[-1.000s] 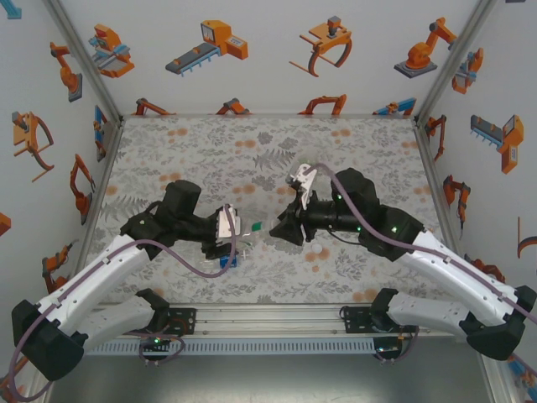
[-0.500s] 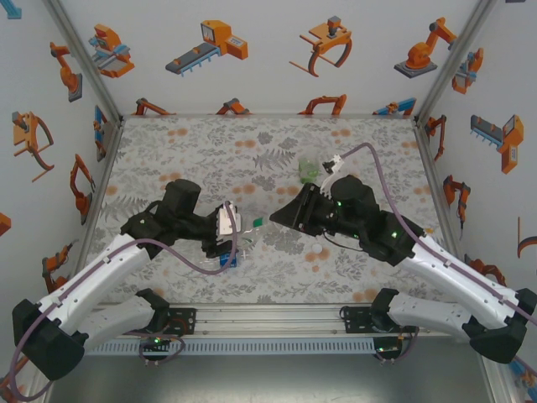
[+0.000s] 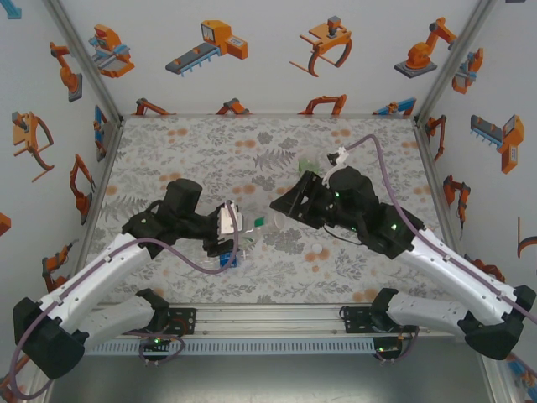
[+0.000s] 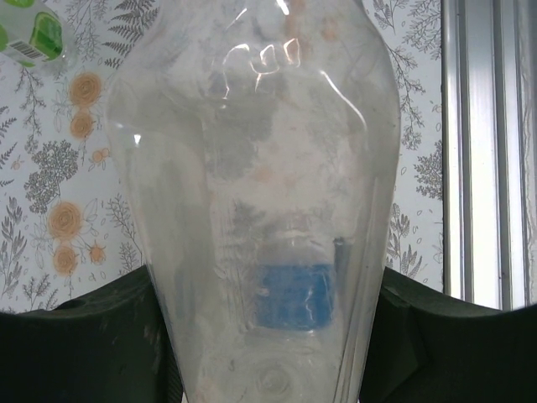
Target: Screw on the bottle caps
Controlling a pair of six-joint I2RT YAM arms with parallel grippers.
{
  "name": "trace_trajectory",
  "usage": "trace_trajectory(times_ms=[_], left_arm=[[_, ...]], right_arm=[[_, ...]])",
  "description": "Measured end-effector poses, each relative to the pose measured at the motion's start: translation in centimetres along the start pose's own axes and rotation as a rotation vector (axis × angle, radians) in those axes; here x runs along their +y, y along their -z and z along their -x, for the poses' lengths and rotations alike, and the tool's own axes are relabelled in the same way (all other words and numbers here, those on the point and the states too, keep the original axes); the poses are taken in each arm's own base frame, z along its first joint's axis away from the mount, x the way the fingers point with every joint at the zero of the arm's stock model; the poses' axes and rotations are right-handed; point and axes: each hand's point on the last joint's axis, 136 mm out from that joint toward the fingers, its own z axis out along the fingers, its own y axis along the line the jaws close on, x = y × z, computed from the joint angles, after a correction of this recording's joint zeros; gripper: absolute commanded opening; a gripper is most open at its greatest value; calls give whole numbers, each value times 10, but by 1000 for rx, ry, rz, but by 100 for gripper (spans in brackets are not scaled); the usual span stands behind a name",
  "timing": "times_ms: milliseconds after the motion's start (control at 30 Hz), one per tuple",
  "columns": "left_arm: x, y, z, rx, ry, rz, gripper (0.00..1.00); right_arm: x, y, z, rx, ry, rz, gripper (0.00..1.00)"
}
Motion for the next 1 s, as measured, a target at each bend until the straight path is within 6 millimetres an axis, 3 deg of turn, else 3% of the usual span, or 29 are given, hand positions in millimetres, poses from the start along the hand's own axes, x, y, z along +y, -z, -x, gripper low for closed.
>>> trace_trajectory(times_ms=[367,733,800,900,1000], left_arm=[[9,-5,-6,30,46,14,0],[22,-3,-10,55,81,79,1],[23,-3,-10,57,88,84,10],[24,-3,-11,60,94,90,40],[25,-2,-11,60,97,100,60]], right_arm=[[-9,-36,-16,117,-11,-31,52],[-14,-56,-25,174,-65,7,45],[-14,-58,-25,175,-70,16,42],[-15,-59,-24,173,-75,25,34],[-14,-60,-22,169,-73,34,31]])
